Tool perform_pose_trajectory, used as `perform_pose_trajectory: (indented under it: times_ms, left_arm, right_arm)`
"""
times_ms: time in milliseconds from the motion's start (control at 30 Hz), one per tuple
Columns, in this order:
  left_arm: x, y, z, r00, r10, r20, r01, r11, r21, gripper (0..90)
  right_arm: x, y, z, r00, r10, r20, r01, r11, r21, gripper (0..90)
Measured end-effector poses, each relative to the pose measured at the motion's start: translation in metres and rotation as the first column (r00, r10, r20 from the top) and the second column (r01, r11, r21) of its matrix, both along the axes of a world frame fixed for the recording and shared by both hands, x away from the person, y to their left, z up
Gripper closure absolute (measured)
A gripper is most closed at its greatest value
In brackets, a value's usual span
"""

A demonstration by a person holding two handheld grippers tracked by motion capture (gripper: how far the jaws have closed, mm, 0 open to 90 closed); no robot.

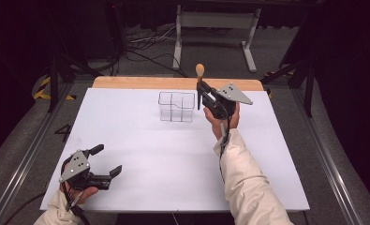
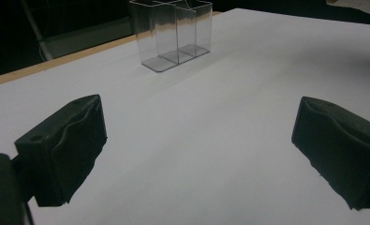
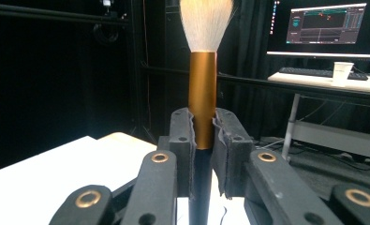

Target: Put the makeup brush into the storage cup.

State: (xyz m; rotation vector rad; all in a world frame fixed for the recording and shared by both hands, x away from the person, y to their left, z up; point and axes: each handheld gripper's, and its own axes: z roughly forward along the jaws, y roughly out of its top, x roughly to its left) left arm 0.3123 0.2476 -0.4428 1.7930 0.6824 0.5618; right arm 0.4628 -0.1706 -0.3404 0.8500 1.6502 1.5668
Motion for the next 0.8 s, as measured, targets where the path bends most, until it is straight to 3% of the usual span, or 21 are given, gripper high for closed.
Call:
perform_pose_trajectory:
  times_ms: [267, 800]
  left_arm:
    - [0.000, 0.000, 0.000, 1.0000, 0.000, 0.002, 0.000, 1.0000, -0.002, 4.3]
    - [0.000, 0.003, -0.001, 1.0000, 0.001, -0.001, -0.001, 0.9997, -0.023, 4.6]
  right_arm:
    - [0.014, 0.004, 0.009, 0.9998, -0.008, 0.016, 0.008, 1.000, 0.018, 79.0]
    - [0.038, 0.023, 0.008, 0.9999, 0.007, -0.007, -0.007, 0.999, 0.036, 79.0]
